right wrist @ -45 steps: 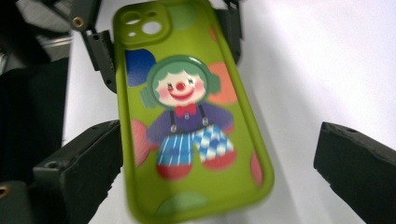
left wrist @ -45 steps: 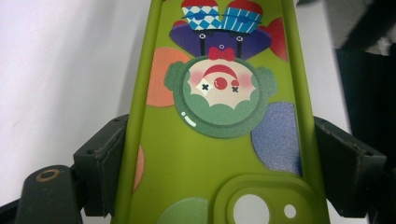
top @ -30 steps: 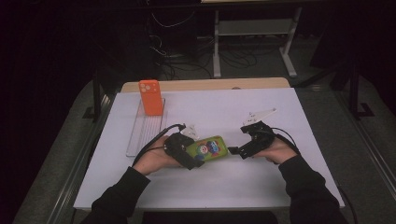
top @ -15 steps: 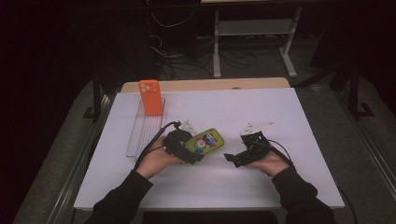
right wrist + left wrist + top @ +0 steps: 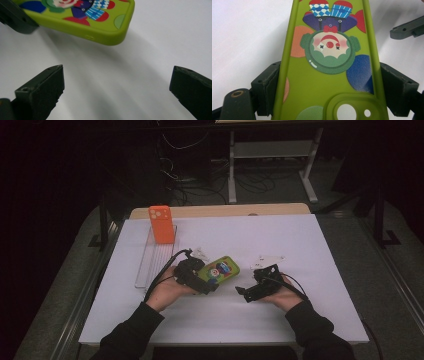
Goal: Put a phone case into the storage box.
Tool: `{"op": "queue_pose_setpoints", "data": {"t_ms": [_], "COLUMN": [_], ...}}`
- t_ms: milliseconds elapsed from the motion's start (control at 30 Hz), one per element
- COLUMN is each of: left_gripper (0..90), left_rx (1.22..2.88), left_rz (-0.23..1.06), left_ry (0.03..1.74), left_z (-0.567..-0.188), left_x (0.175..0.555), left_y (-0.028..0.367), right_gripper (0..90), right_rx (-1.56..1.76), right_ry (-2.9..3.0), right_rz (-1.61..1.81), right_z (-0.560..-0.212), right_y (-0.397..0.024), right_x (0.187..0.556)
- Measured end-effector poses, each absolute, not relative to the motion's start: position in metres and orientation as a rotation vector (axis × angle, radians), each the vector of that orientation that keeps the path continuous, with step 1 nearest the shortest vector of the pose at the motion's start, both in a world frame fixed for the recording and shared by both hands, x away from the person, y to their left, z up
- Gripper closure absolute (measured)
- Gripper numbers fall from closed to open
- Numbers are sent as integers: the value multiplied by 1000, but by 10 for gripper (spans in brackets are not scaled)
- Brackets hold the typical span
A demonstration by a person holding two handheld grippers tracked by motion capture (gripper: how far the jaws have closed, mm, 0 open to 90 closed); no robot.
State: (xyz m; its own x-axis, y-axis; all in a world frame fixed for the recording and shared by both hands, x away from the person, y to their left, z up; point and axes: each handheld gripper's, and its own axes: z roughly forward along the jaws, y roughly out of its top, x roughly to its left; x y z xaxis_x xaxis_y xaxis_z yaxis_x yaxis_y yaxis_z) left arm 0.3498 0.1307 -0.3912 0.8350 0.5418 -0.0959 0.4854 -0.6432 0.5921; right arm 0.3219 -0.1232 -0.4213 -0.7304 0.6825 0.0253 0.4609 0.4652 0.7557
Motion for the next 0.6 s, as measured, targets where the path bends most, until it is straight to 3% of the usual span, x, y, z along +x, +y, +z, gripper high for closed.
{"op": "queue_pose_setpoints", "data": {"t_ms": [600], "left_gripper": [150], "left_rx": [2397], "left_rz": [109], "left_ry": [726], "left_z": [-392], "left_x": [351], "left_y": [131], "right_gripper": [0], "right_rx": [748], "right_ry": [2322], "right_rz": [1006], "right_z": [-417], "right_y": [-119], "right_x": [313]}}
